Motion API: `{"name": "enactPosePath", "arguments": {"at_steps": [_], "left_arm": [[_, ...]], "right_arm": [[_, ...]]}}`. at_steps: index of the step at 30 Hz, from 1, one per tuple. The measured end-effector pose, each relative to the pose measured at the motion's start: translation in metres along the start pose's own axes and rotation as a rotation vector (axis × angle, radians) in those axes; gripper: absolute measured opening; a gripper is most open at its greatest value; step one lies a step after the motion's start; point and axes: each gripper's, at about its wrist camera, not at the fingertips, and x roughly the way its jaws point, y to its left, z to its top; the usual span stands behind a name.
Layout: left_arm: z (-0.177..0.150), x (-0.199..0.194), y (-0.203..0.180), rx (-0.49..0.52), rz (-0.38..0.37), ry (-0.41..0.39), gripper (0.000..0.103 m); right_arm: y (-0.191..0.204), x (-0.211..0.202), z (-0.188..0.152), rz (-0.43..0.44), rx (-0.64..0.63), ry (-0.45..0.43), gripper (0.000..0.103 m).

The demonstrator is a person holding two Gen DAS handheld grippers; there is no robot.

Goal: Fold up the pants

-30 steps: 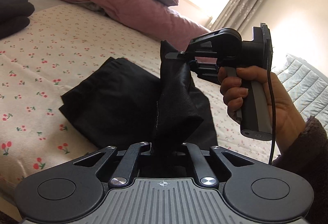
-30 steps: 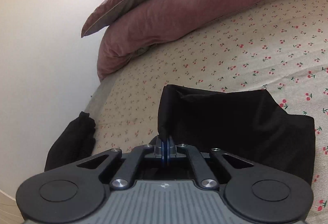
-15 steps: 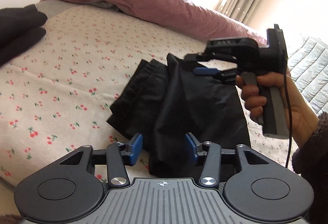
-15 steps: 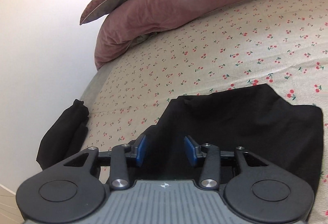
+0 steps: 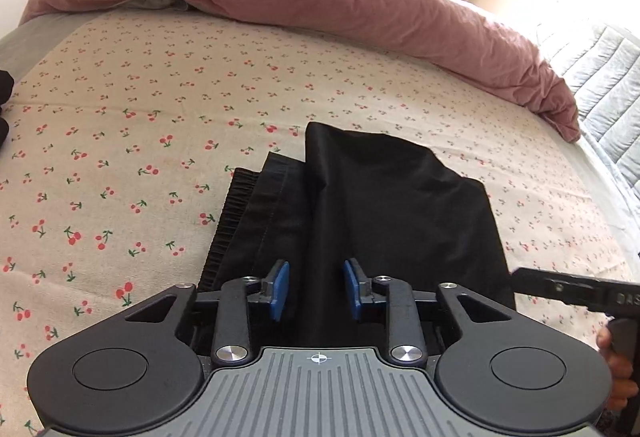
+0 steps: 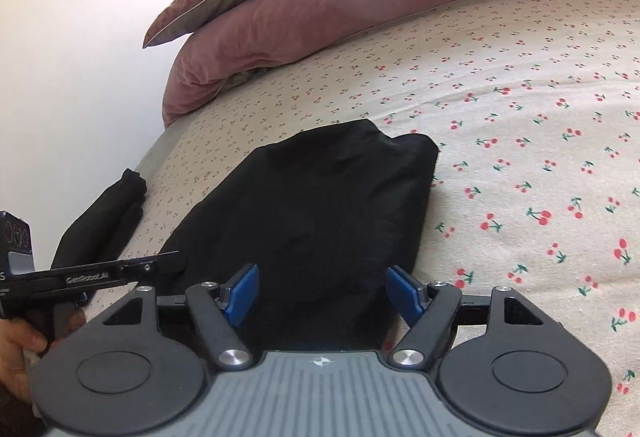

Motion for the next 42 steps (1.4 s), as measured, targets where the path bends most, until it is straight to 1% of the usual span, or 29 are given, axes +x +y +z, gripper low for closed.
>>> {"name": "enactPosePath", "arguments": {"at_steps": [1,2,4,6,8,11,13,15,17,18,20,21,23,24,25,26,28,31,32,33,34,35,36,37,38,39,40,41,42], "left_arm": [[-0.002,0.005,0.0,-0.006,-0.001,-0.001,0.015],[-0.006,0.007,0.0,-0.007,0.005,-0.011,0.013],[-0.012,0.004,-0.002,0.0,-0.006,-0.047,0.003],[-0.012,-0.006,-0.005,0.009,-0.028,-0.08,0.002],[-0.007,-0.021,-0.005,0.015,-0.055,-0.13,0.002],[0.001,-0.035,0.001,0.008,-0.069,-0.189,0.002],[0.004,-0.038,0.008,-0.001,-0.049,-0.207,0.002],[0.004,-0.038,0.019,-0.011,0.012,-0.219,0.002],[0.004,-0.031,0.031,-0.018,0.065,-0.204,0.002],[0.004,-0.027,0.037,-0.022,0.079,-0.188,0.003],[0.003,-0.019,0.046,-0.014,0.076,-0.169,0.011],[0.003,-0.018,0.048,-0.013,0.071,-0.176,0.015],[0.002,-0.019,0.056,-0.018,0.053,-0.18,0.028],[0.002,-0.019,0.059,-0.032,0.048,-0.186,0.051],[0.003,-0.02,0.062,-0.052,0.037,-0.193,0.075],[0.003,-0.021,0.067,-0.081,0.013,-0.207,0.078],[0.005,-0.018,0.076,-0.135,-0.04,-0.197,0.078],[0.009,-0.002,0.091,-0.217,-0.111,-0.138,0.078],[0.009,0.007,0.096,-0.241,-0.134,-0.102,0.074],[0.009,0.014,0.099,-0.261,-0.151,-0.073,0.073],[0.007,0.021,0.102,-0.286,-0.179,-0.05,0.066],[0.006,0.026,0.106,-0.312,-0.208,-0.04,0.063],[0.006,0.029,0.108,-0.336,-0.235,-0.036,0.056],[0.006,0.033,0.111,-0.367,-0.27,-0.029,0.046],[0.005,0.037,0.112,-0.4,-0.31,-0.018,0.039],[0.003,0.04,0.113,-0.432,-0.33,-0.01,0.036],[0.002,0.042,0.112,-0.438,-0.322,-0.008,0.035],[0.002,0.042,0.109,-0.427,-0.314,-0.01,0.033],[0.002,0.041,0.107,-0.422,-0.306,-0.015,0.033]], "right_arm": [[-0.004,-0.002,-0.002,-0.007,0.005,-0.004,0.074],[-0.007,-0.004,-0.004,-0.015,0.008,-0.006,0.074],[-0.012,-0.006,-0.006,-0.028,0.011,-0.011,0.075],[-0.016,-0.009,-0.008,-0.033,0.018,-0.014,0.075],[-0.019,-0.012,-0.009,-0.038,0.02,-0.016,0.076],[-0.019,-0.012,-0.01,-0.044,0.015,-0.015,0.077],[-0.019,-0.011,-0.01,-0.043,0.007,-0.014,0.078],[-0.018,-0.01,-0.012,-0.039,-0.001,-0.011,0.08],[-0.017,-0.006,-0.013,-0.036,-0.005,-0.005,0.081],[-0.017,-0.004,-0.014,-0.035,-0.006,-0.001,0.081],[-0.017,0.001,-0.015,-0.031,-0.005,0.01,0.081],[-0.017,0.004,-0.016,-0.029,-0.005,0.016,0.081],[-0.016,0.008,-0.016,-0.024,0.0,0.022,0.082],[-0.016,0.01,-0.015,-0.018,0.003,0.024,0.082],[-0.015,0.011,-0.015,-0.009,0.007,0.026,0.082],[-0.014,0.013,-0.015,0.001,0.013,0.029,0.083],[-0.012,0.018,-0.015,0.019,0.027,0.039,0.084],[-0.012,0.027,-0.015,0.033,0.047,0.04,0.084],[-0.012,0.029,-0.015,0.038,0.048,0.032,0.085],[-0.012,0.031,-0.015,0.046,0.048,0.02,0.084],[-0.012,0.033,-0.015,0.058,0.049,0.001,0.083],[-0.012,0.035,-0.015,0.068,0.057,-0.013,0.078],[-0.013,0.038,-0.014,0.077,0.071,-0.023,0.074],[-0.014,0.04,-0.014,0.086,0.087,-0.034,0.071],[-0.015,0.043,-0.014,0.095,0.105,-0.044,0.067],[-0.016,0.046,-0.013,0.108,0.127,-0.054,0.061],[-0.017,0.049,-0.013,0.118,0.149,-0.06,0.06],[-0.019,0.052,-0.012,0.124,0.174,-0.068,0.056],[-0.02,0.054,-0.012,0.128,0.199,-0.078,0.049]]}}
